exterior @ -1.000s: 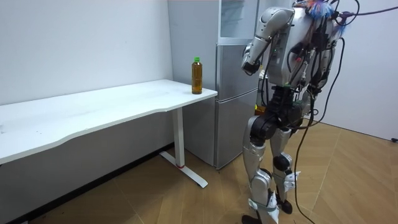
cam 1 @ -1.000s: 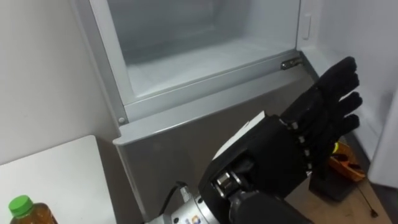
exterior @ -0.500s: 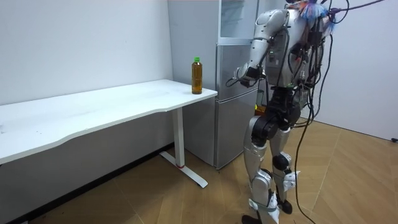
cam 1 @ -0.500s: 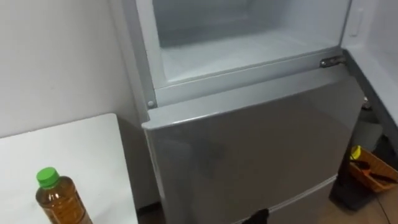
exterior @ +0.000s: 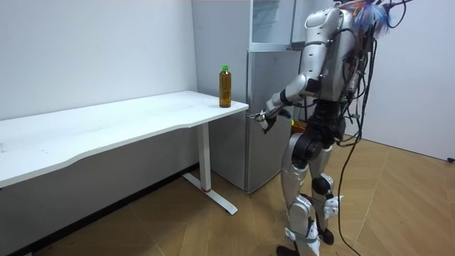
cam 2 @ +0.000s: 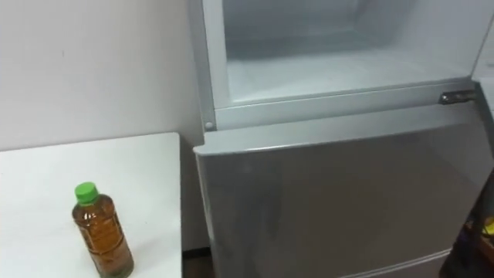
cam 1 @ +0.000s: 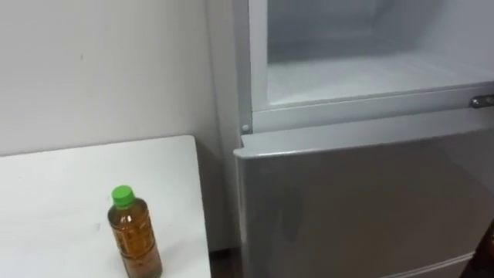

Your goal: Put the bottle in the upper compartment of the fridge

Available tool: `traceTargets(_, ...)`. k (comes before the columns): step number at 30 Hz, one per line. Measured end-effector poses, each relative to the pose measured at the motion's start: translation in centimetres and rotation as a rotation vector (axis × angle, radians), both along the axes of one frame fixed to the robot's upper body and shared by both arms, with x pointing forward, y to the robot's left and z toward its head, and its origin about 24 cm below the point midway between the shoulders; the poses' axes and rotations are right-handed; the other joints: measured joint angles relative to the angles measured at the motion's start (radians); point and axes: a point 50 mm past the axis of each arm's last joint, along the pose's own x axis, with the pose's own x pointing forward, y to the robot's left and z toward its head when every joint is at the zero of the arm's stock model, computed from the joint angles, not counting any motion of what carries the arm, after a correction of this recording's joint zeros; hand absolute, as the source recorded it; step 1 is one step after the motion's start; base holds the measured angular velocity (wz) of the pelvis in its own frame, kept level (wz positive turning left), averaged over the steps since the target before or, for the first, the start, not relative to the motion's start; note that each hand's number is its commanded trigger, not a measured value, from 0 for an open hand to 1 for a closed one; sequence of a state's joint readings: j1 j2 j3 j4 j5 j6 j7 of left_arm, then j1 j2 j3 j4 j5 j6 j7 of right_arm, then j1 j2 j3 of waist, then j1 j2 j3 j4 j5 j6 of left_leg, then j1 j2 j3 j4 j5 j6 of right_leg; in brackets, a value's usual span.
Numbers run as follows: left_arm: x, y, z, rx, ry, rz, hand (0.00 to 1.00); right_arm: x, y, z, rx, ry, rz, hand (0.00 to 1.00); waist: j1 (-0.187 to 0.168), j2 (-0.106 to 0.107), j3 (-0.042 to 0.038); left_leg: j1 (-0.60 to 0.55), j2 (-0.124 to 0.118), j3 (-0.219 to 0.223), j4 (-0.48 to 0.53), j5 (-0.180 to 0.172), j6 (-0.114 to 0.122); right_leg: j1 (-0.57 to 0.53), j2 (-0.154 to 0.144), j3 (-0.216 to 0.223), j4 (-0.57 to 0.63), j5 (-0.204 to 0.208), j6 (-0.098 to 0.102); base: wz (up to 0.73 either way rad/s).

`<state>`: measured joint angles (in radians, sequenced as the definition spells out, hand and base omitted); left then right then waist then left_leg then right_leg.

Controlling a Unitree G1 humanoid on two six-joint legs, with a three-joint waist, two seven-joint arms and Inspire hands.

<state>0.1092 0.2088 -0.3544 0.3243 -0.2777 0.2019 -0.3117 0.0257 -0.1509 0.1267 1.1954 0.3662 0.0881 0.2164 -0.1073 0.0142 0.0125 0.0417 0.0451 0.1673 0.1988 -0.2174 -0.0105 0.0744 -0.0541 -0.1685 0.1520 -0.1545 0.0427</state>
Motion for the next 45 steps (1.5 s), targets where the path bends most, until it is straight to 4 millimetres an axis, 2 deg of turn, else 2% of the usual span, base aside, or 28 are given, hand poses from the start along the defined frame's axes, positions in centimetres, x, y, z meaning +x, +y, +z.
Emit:
traceTargets(4,-1.8,1.6,-2.2,0.075,0.084,0.068,0.0,-0.4,0.0,-0.1,0.006,0.009,0.0,0.0,0.027,-0.005,-0.004,0.004,0.0,-0.011,0.001,0.002,-0.002,0.011,0.0,-0.009,-0.001,-0.002,-0.003,0.09)
traceTargets(7,-3.9,2.5,-4.1,0.134,0.164,0.109,0.0,-0.8,0.1,-0.1,0.005,0.016,0.013,0.0,0.05,-0.01,-0.013,0.005,0.0,-0.014,0.005,0.002,-0.003,0.014,0.0,-0.012,-0.001,-0.002,-0.003,0.02)
traceTargets(9,-5.4,3.2,-4.9,0.201,0.193,0.122,0.0,-0.9,0.2,-0.2,0.003,0.019,0.03,0.0,0.058,-0.016,-0.0135,0.004,0.0,-0.022,0.005,0.002,-0.003,0.018,0.0,-0.02,-0.001,-0.002,-0.003,0.1)
traceTargets(16,-8.6,5.8,-6.8,0.308,0.294,0.273,0.0,-0.9,0.3,-0.2,-0.016,0.008,0.102,0.0,0.093,-0.029,-0.0082,0.005,-0.004,-0.042,0.007,0.002,-0.003,0.04,-0.002,-0.043,-0.018,-0.003,-0.004,0.1)
traceTargets(21,-11.4,7.7,-7.8,0.377,0.371,0.448,0.0,-0.9,0.4,-0.2,-0.018,-0.001,0.102,0.0,0.117,-0.026,-0.0073,0.005,-0.005,-0.048,0.007,0.002,-0.003,0.04,-0.002,-0.047,-0.02,-0.004,-0.004,0.02)
traceTargets(25,-12.5,8.0,-8.1,0.375,0.402,0.548,0.0,-0.7,0.3,-0.1,-0.023,-0.023,0.1,0.0,0.126,-0.026,-0.0067,0.005,-0.007,-0.063,0.005,0.002,-0.003,0.047,-0.002,-0.061,-0.02,-0.005,-0.003,0.12)
traceTargets(28,-12.7,7.8,-8.2,0.374,0.395,0.587,0.0,0.0,0.3,0.1,-0.024,-0.061,0.106,0.0,0.145,-0.024,-0.0064,0.005,-0.007,-0.063,0.003,0.002,-0.003,0.048,-0.002,-0.061,-0.02,-0.005,-0.003,0.0)
traceTargets(37,-13.3,8.7,-8.3,0.399,0.413,0.672,0.0,5.9,1.9,3.0,0.011,-0.375,0.162,0.0,0.152,-0.033,-0.0086,0.005,-0.007,-0.063,0.006,0.003,-0.005,0.046,-0.002,-0.06,-0.02,-0.006,-0.003,0.0)
traceTargets(40,-13.2,8.8,-8.3,0.412,0.412,0.683,0.0,8.2,2.9,4.9,0.033,-0.507,0.181,0.0,0.157,-0.036,-0.0079,0.005,-0.007,-0.062,0.005,0.003,-0.005,0.046,-0.002,-0.061,-0.02,-0.006,-0.003,0.0)
traceTargets(42,-13.0,8.9,-8.3,0.435,0.405,0.685,0.0,10.0,3.8,6.9,0.056,-0.632,0.203,0.0,0.169,-0.038,-0.0066,0.003,-0.007,-0.062,0.006,0.003,-0.005,0.043,-0.002,-0.061,-0.02,-0.007,-0.004,0.0)
traceTargets(45,-13.0,9.0,-8.3,0.46,0.405,0.691,0.0,11.3,5.2,8.8,0.098,-0.738,0.223,0.0,0.172,-0.041,-0.0075,0.005,-0.007,-0.073,0.007,0.003,-0.005,0.049,-0.002,-0.077,-0.017,-0.006,-0.004,0.1)
